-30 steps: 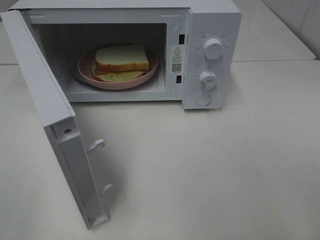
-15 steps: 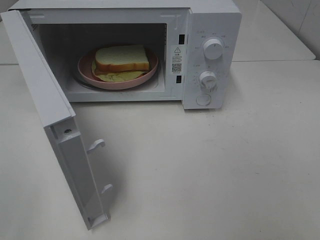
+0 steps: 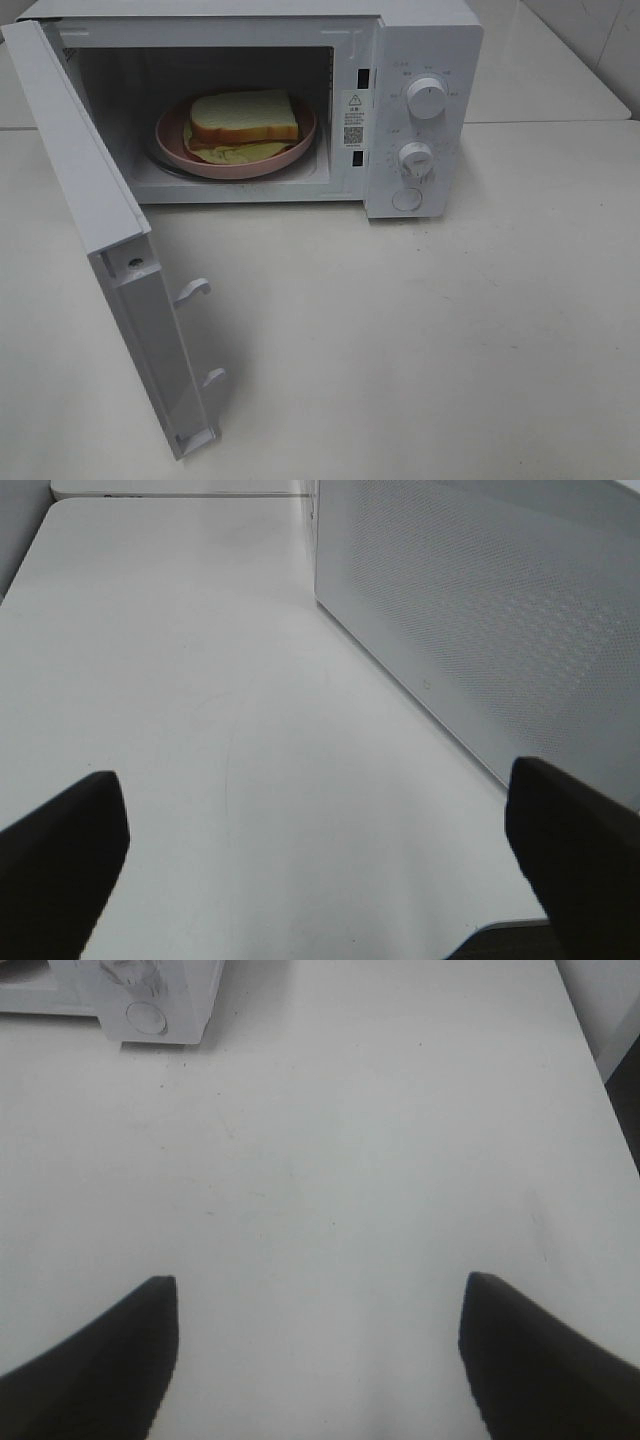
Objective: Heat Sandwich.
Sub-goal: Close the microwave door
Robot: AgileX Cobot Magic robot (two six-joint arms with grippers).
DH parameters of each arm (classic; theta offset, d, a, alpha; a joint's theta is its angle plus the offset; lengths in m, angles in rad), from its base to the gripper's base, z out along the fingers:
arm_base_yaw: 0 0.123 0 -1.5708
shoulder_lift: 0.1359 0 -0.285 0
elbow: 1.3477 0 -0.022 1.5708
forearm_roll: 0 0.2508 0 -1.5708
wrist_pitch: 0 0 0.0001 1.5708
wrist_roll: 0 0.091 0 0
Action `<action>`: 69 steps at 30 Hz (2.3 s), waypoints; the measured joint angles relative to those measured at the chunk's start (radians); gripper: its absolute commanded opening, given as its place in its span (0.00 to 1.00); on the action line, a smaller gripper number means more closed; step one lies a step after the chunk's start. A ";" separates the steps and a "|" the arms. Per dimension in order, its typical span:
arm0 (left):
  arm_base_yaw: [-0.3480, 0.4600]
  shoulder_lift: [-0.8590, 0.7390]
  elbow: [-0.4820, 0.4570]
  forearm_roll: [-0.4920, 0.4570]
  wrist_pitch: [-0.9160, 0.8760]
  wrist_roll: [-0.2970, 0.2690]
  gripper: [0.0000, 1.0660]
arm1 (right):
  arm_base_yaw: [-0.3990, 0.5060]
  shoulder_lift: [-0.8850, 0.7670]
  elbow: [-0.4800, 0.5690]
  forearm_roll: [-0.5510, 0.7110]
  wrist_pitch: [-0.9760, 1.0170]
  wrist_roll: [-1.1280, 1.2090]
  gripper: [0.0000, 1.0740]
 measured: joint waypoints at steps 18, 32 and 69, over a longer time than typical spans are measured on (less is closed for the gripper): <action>0.000 0.000 0.000 0.000 0.000 0.000 0.92 | -0.070 -0.109 0.020 0.005 -0.029 0.000 0.70; 0.000 0.000 0.000 0.000 0.000 0.000 0.92 | -0.070 -0.109 0.020 0.005 -0.029 0.000 0.70; 0.000 0.000 0.000 0.000 0.000 -0.005 0.92 | -0.070 -0.109 0.020 0.005 -0.029 0.000 0.69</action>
